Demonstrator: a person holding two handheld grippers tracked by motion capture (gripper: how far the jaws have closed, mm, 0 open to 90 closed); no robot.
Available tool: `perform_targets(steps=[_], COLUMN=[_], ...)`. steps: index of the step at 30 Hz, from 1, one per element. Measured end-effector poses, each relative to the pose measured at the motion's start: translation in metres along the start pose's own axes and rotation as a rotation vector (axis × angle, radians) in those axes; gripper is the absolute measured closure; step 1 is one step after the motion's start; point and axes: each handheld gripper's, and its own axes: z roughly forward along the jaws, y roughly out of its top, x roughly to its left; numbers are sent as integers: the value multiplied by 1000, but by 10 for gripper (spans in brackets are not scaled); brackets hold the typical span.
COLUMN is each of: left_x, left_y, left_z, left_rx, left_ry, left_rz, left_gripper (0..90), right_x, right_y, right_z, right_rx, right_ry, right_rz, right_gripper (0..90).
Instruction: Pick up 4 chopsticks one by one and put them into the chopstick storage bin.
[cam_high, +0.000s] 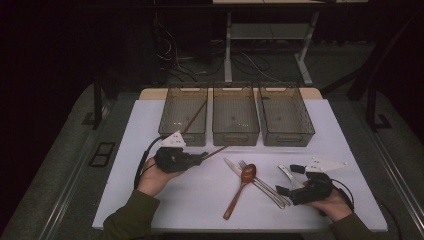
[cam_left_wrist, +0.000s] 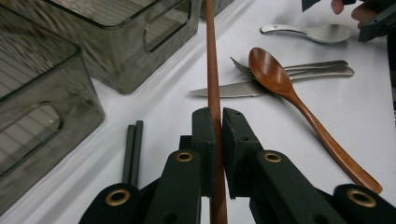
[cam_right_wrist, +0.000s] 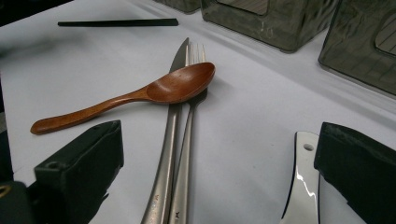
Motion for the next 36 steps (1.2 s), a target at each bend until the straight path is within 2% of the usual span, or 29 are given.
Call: perform_targets(steps=[7,17,26,36], left_x=[8,22,31,50], left_y=[3,10,20,34], left_z=[-12,-22,-26,-27], left_rx=[-39,-64,-68,-69], left_ry=[16,51,76,121], left_rz=[-19,-46,-45,-64], left_gripper=[832,832,832,832], right_x=[0,0,0,0], right_y=[0,0,0,0], right_z=[1,1,1,1], right_rx=[2,4,6,5], right_ry=[-2,-2,-6,-9], right_rz=[-1,1,-2,0], right_gripper=[11,11,11,10])
